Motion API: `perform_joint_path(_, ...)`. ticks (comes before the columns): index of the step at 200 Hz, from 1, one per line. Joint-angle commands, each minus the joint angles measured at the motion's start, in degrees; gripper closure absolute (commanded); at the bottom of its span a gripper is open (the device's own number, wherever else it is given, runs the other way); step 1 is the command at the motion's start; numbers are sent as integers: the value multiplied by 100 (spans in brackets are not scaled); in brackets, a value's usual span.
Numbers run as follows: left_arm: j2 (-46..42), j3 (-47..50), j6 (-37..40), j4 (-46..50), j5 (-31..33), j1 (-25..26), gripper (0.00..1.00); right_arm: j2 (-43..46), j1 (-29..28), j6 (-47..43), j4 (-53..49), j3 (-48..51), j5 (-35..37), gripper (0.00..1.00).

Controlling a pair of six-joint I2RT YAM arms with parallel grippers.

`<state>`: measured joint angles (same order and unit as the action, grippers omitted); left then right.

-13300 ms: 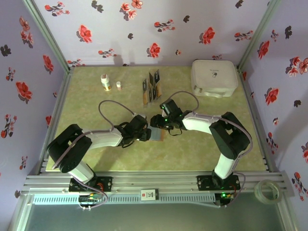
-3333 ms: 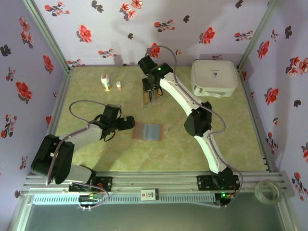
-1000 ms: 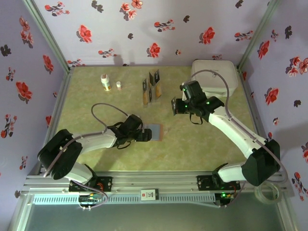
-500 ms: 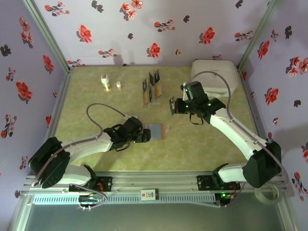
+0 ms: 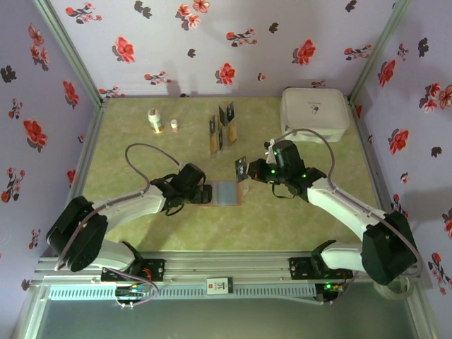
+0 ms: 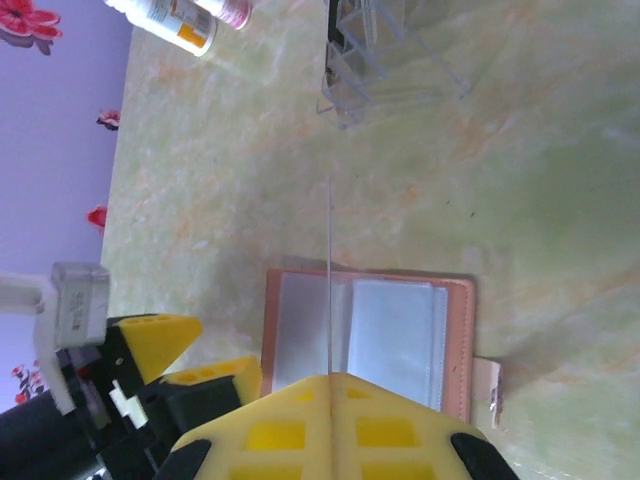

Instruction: Put the credit cards into the card holder

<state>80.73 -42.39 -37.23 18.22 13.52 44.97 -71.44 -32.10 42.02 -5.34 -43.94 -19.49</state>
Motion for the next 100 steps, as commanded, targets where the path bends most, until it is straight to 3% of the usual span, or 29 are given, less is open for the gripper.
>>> perform_joint_path(1, 151, -122, 291, 119, 46, -58, 0, 202, -140, 474, 926, 296, -103, 100)
perform_joint_path(100, 240, 137, 243, 25, 188, -92, 0, -96, -573, 1007, 2559, 1287, 65, 100)
